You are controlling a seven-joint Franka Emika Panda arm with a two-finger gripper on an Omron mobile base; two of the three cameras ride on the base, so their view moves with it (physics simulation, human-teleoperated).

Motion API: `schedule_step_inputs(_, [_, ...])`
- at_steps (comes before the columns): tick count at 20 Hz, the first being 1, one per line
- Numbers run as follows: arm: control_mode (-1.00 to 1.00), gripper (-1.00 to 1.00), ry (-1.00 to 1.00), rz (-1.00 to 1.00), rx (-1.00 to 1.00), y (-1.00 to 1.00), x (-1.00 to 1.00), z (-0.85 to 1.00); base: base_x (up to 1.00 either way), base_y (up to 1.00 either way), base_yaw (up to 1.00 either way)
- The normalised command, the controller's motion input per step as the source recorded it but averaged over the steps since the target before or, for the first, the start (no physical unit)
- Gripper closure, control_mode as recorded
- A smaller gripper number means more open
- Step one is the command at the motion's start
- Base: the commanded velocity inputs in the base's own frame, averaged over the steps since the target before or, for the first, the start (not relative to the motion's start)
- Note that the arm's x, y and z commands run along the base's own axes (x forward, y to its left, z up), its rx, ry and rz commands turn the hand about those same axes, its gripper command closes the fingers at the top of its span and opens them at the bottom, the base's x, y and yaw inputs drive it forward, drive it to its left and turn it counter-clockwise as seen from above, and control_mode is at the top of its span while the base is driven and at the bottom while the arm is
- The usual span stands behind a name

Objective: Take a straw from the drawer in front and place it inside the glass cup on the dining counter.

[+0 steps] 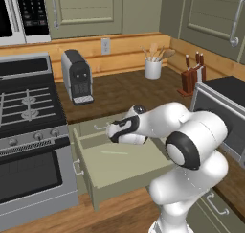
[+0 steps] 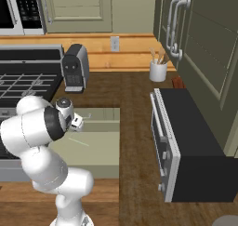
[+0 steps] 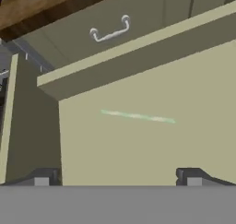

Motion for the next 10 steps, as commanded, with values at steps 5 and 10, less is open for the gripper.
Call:
schedule_step_inputs(5, [-1.00, -1.00, -0.03, 0.27, -0.07, 0.00, 0.27, -0.23, 0.00, 0.00, 0.00])
schedule_step_inputs(10, [-1.00, -1.00, -0.07, 0.27, -0.10, 0.00, 0.15, -0.33, 0.00, 0.00, 0.00])
